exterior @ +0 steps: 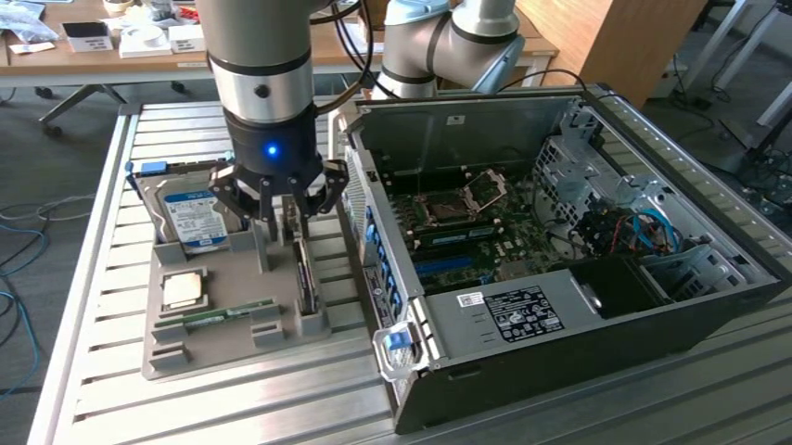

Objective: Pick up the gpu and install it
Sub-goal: 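Pick up the gpu and move the gpu toward the slot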

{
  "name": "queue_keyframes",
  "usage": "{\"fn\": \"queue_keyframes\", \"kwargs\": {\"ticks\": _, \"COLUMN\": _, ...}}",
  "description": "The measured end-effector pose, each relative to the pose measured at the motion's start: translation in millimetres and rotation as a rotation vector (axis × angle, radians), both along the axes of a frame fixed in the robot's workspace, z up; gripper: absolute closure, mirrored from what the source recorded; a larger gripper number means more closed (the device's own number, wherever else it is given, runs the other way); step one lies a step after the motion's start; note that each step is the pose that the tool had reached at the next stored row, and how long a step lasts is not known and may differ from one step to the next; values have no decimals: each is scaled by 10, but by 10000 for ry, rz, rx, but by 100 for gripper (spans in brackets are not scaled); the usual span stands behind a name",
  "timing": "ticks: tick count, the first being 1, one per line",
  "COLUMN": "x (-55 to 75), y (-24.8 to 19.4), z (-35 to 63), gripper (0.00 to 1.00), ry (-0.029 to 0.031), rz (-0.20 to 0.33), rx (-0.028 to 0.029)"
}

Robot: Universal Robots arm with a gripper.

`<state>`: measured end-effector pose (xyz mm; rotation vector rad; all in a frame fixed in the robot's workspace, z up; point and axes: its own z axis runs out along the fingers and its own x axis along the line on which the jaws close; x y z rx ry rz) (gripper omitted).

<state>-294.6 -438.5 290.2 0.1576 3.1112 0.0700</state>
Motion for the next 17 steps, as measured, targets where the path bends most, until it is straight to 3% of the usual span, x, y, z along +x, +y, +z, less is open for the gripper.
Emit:
{"fn": "queue_keyframes", "kwargs": {"ticks": 10, "x": 0, "y": -9, "z": -40, "gripper": 58, "ry": 4, "rz": 0, "rx": -4}}
{"fn": "queue_keyframes", "kwargs": {"ticks": 17, "x": 9, "y": -42, "z": -41, "gripper": 58, "ry": 4, "rz": 0, "rx": -53}}
